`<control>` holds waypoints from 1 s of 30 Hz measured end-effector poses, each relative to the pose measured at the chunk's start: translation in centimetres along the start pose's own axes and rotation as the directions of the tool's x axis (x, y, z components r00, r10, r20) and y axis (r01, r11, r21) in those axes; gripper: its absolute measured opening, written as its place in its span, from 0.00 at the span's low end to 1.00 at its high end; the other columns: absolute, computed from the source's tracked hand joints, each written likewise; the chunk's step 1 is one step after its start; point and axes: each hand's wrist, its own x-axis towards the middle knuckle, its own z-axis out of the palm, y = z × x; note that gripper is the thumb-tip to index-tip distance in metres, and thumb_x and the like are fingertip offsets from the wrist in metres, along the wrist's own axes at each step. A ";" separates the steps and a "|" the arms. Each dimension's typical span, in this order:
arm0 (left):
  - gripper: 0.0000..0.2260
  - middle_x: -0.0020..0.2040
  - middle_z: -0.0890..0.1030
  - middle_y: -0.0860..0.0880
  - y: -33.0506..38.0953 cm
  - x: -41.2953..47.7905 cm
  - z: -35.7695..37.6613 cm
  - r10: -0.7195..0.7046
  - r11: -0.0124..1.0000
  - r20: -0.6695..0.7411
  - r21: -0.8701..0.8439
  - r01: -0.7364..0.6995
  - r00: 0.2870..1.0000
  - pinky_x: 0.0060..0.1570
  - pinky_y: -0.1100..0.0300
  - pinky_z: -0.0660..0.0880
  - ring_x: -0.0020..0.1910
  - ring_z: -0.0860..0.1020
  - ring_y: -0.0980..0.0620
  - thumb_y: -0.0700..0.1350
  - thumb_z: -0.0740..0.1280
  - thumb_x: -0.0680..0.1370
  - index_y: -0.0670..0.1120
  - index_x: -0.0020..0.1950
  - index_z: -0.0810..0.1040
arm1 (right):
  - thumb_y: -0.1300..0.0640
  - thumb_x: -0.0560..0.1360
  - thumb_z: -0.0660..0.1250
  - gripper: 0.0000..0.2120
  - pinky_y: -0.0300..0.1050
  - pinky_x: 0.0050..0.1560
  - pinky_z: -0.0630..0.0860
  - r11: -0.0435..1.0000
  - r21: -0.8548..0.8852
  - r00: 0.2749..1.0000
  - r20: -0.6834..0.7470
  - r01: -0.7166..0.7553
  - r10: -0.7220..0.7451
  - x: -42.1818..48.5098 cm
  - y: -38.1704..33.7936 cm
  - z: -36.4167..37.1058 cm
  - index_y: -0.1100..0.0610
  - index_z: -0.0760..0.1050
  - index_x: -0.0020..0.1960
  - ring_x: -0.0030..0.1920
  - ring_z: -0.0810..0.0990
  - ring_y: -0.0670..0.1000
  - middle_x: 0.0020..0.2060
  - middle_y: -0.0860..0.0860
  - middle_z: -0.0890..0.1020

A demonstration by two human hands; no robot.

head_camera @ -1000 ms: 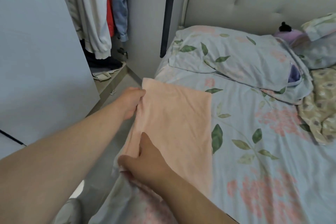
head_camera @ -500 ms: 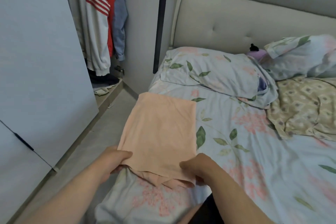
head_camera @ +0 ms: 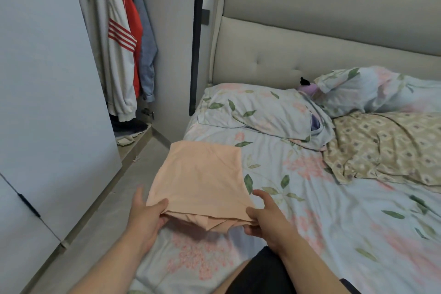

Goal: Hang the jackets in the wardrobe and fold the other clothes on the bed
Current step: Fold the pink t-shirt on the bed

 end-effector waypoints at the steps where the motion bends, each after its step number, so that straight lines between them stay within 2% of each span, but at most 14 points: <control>1: 0.33 0.51 0.79 0.44 0.4 -0.6 -0.1 0.058 0.998 0.010 0.034 -0.059 0.998 0.45 0.48 0.77 0.42 0.78 0.46 0.27 0.64 0.77 0.56 0.75 0.64 | 0.69 0.75 0.61 0.17 0.46 0.37 0.79 0.999 -0.011 0.998 0.017 0.053 -0.053 -0.6 -0.3 0.1 0.51 0.75 0.56 0.29 0.73 0.52 0.28 0.52 0.74; 3: 0.22 0.51 0.78 0.41 1.4 -2.1 -0.2 0.136 0.982 0.053 0.127 -0.142 0.989 0.47 0.49 0.77 0.41 0.78 0.46 0.29 0.63 0.78 0.49 0.67 0.75 | 0.70 0.75 0.58 0.14 0.46 0.37 0.78 0.991 -0.013 0.990 0.051 0.130 -0.130 -1.6 -0.8 0.2 0.58 0.79 0.50 0.34 0.77 0.53 0.35 0.56 0.77; 5: 0.13 0.53 0.78 0.34 2.5 -3.7 -0.6 0.112 0.987 0.090 0.109 -0.121 0.990 0.43 0.50 0.79 0.42 0.78 0.45 0.29 0.59 0.79 0.42 0.53 0.80 | 0.71 0.72 0.54 0.17 0.46 0.38 0.76 0.982 0.104 0.981 0.096 0.161 -0.171 -2.5 -1.0 0.0 0.62 0.81 0.47 0.39 0.79 0.55 0.40 0.60 0.81; 7: 0.15 0.54 0.77 0.30 3.5 -5.3 -1.3 0.041 0.995 0.168 -0.094 -0.026 0.985 0.41 0.50 0.83 0.44 0.80 0.40 0.29 0.53 0.77 0.36 0.51 0.79 | 0.71 0.66 0.52 0.23 0.47 0.41 0.74 0.951 0.280 0.970 0.165 0.129 -0.180 -3.3 -1.0 -0.7 0.68 0.80 0.54 0.47 0.80 0.60 0.47 0.64 0.82; 9: 0.22 0.60 0.76 0.27 4.9 -6.7 -2.6 -0.014 0.951 0.295 -0.291 0.104 0.955 0.49 0.44 0.81 0.52 0.80 0.33 0.33 0.50 0.71 0.32 0.56 0.78 | 0.69 0.63 0.51 0.30 0.50 0.45 0.74 0.910 0.414 0.946 0.282 0.032 -0.161 -4.1 -0.8 -2.1 0.69 0.76 0.62 0.56 0.78 0.63 0.56 0.65 0.81; 11: 0.29 0.67 0.71 0.28 6.3 -8.4 -3.9 -0.017 0.890 0.479 -0.393 0.232 0.878 0.64 0.39 0.72 0.64 0.74 0.31 0.37 0.50 0.68 0.31 0.66 0.73 | 0.65 0.62 0.51 0.35 0.57 0.53 0.73 0.861 0.502 0.895 0.418 -0.085 -0.155 -5.0 -0.5 -3.8 0.68 0.73 0.68 0.66 0.74 0.65 0.65 0.65 0.76; 13: 0.33 0.73 0.61 0.29 6.9 -10.6 -4.3 0.051 0.890 0.611 -0.386 0.242 0.790 0.76 0.41 0.50 0.75 0.60 0.33 0.39 0.49 0.69 0.28 0.72 0.56 | 0.62 0.62 0.54 0.39 0.62 0.60 0.69 0.841 0.524 0.835 0.517 -0.132 -0.191 -6.2 -0.7 -5.1 0.67 0.66 0.73 0.74 0.64 0.66 0.72 0.65 0.68; 15: 0.35 0.76 0.56 0.31 7.3 -11.4 -5.2 0.101 0.901 0.726 -0.356 0.246 0.680 0.76 0.47 0.36 0.78 0.54 0.37 0.40 0.47 0.68 0.28 0.74 0.55 | 0.59 0.65 0.56 0.41 0.63 0.66 0.63 0.849 0.518 0.770 0.584 -0.109 -0.257 -7.2 -1.0 -6.0 0.67 0.55 0.77 0.77 0.52 0.65 0.75 0.65 0.61; 17: 0.35 0.77 0.54 0.32 7.6 -11.5 -5.9 0.112 0.924 0.785 -0.308 0.227 0.610 0.76 0.49 0.34 0.78 0.53 0.38 0.41 0.48 0.68 0.28 0.75 0.54 | 0.57 0.69 0.57 0.40 0.62 0.68 0.61 0.848 0.511 0.687 0.667 -0.139 -0.289 -7.4 -1.1 -6.6 0.67 0.50 0.78 0.78 0.50 0.63 0.76 0.64 0.59; 20: 0.35 0.75 0.56 0.29 8.2 -10.9 -6.6 0.020 0.911 0.753 -0.285 0.298 0.658 0.76 0.44 0.50 0.75 0.60 0.32 0.37 0.56 0.65 0.26 0.72 0.57 | 0.56 0.70 0.60 0.38 0.61 0.66 0.65 0.840 0.490 0.646 0.724 -0.235 -0.241 -6.8 -1.3 -6.9 0.68 0.55 0.77 0.77 0.59 0.61 0.76 0.64 0.59; 22: 0.38 0.70 0.64 0.24 7.9 -9.3 -6.6 -0.136 0.846 0.564 -0.362 0.391 0.815 0.65 0.40 0.63 0.66 0.70 0.25 0.32 0.63 0.55 0.23 0.66 0.66 | 0.58 0.69 0.64 0.38 0.63 0.64 0.68 0.823 0.492 0.678 0.709 -0.283 -0.191 -6.1 -1.3 -6.6 0.69 0.59 0.75 0.77 0.60 0.60 0.76 0.64 0.60; 23: 0.39 0.67 0.67 0.23 7.5 -8.6 -6.4 -0.202 0.821 0.479 -0.393 0.414 0.854 0.61 0.41 0.66 0.63 0.71 0.23 0.31 0.63 0.53 0.22 0.65 0.67 | 0.59 0.67 0.67 0.39 0.65 0.63 0.69 0.811 0.495 0.697 0.699 -0.312 -0.158 -5.5 -1.1 -6.3 0.70 0.61 0.75 0.76 0.62 0.59 0.76 0.64 0.62; 27: 0.32 0.63 0.69 0.20 6.8 -6.8 -3.9 -0.329 0.751 0.367 -0.456 0.477 0.870 0.58 0.37 0.68 0.63 0.70 0.23 0.39 0.54 0.67 0.21 0.66 0.60 | 0.65 0.58 0.73 0.43 0.69 0.61 0.70 0.737 0.540 0.791 0.612 -0.407 -0.012 -2.4 -0.8 -4.4 0.72 0.66 0.72 0.70 0.71 0.63 0.72 0.66 0.69; 30: 0.27 0.59 0.71 0.19 6.5 -3.9 -2.0 -0.331 0.735 0.324 -0.501 0.457 0.886 0.58 0.34 0.68 0.59 0.72 0.22 0.41 0.52 0.71 0.20 0.62 0.61 | 0.58 0.66 0.62 0.36 0.69 0.59 0.70 0.680 0.586 0.851 0.514 -0.442 0.111 0.1 -0.9 -3.3 0.73 0.65 0.71 0.68 0.72 0.66 0.68 0.68 0.72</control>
